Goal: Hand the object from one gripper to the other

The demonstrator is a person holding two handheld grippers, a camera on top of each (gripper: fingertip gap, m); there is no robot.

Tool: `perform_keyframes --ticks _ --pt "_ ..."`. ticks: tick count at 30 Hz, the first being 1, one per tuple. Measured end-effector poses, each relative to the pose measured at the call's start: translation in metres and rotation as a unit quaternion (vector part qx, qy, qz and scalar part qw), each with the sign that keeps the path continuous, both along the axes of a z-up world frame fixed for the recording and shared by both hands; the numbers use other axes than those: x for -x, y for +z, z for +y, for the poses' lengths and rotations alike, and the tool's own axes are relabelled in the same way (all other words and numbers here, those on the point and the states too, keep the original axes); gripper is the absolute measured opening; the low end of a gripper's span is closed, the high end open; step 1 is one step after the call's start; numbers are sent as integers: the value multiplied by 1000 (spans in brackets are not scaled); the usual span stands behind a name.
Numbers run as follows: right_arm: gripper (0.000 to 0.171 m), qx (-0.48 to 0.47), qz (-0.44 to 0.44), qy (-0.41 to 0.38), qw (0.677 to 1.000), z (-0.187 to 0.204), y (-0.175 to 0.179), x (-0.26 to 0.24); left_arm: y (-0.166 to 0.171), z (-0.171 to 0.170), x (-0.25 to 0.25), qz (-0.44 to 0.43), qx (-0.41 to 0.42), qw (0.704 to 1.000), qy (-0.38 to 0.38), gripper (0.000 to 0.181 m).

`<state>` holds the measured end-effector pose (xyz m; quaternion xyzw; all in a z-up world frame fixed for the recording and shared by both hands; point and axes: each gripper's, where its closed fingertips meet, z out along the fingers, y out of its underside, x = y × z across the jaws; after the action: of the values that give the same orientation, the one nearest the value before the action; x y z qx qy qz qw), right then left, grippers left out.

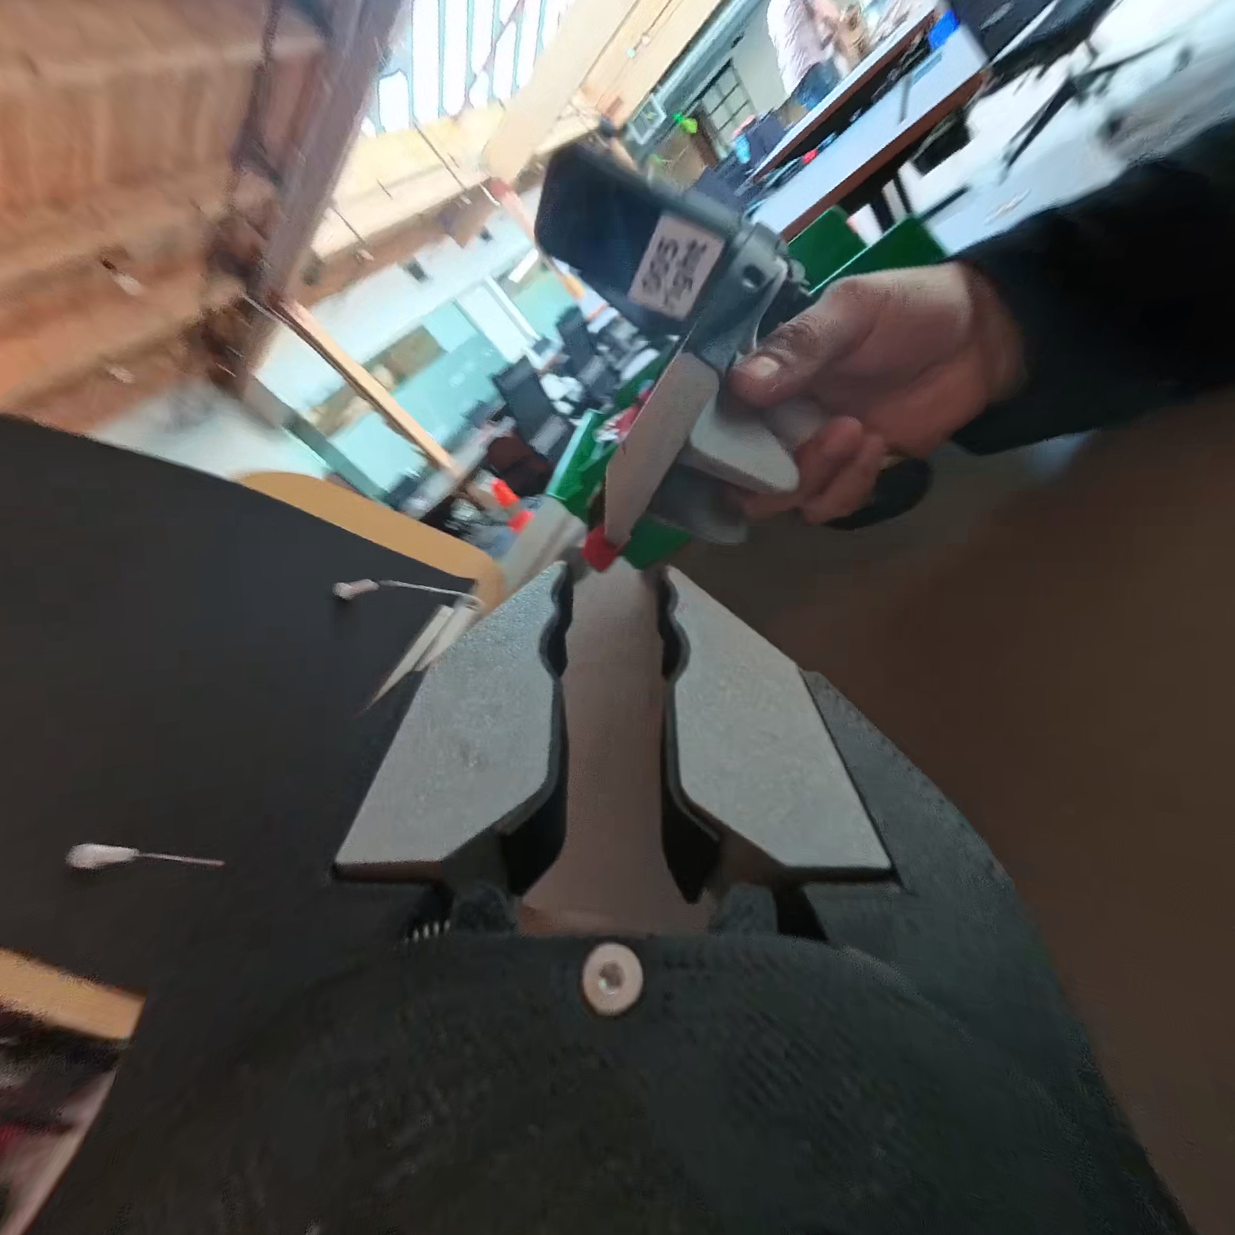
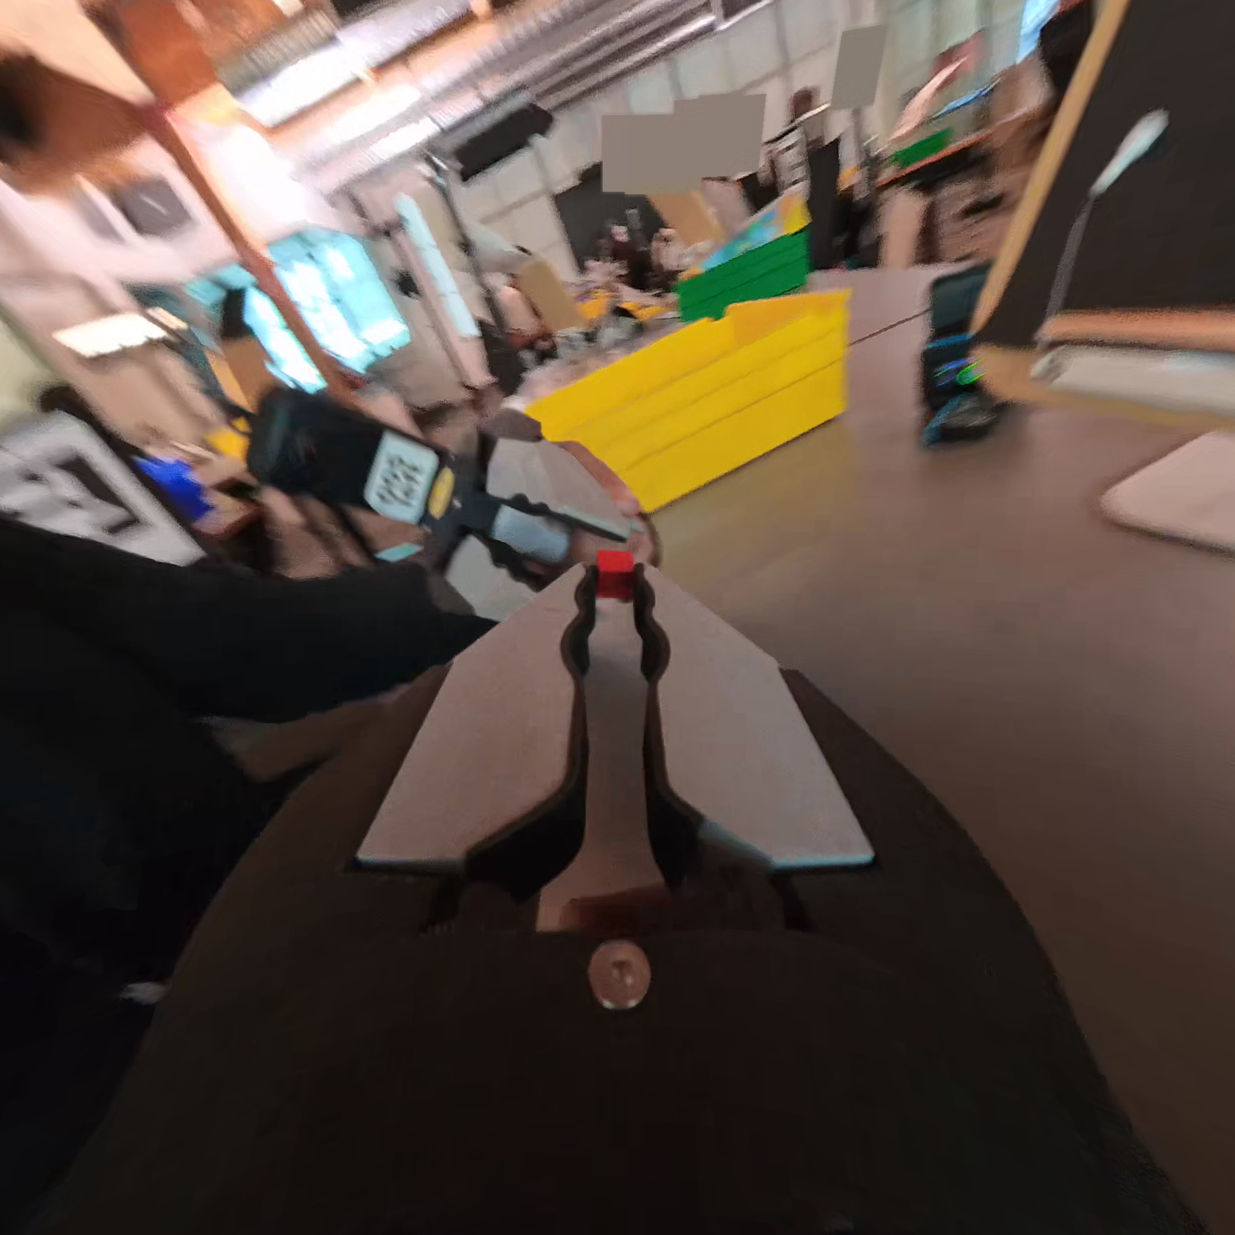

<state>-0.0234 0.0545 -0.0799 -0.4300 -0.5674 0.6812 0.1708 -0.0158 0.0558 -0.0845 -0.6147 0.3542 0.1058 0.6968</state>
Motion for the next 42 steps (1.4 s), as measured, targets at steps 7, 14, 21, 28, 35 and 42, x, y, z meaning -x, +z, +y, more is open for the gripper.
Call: perform_keyframes --ticks 7,14,21,28,35,42 --pt "6 -390 169 -140 894 -1 8 -6 10 -10 1 -326 192 912 -156 10" --pt "6 -515 221 -156 814 -15 -4 0 4 -11 1 -436 281 830 -204 17" --pt "6 -538 235 -169 792 -15 -1 -1 2 -14 -7 -465 313 794 -235 21" --pt "8 -543 210 -174 795 -13 -9 3 -3 -9 -5 -411 289 841 -200 7" --pt "21 -381 70 -150 910 11 -25 10 -5 12 35 -168 119 978 17 7" --pt "20 -75 17 -28 997 -2 -2 -2 0 0 -3 55 -26 998 -4 7"
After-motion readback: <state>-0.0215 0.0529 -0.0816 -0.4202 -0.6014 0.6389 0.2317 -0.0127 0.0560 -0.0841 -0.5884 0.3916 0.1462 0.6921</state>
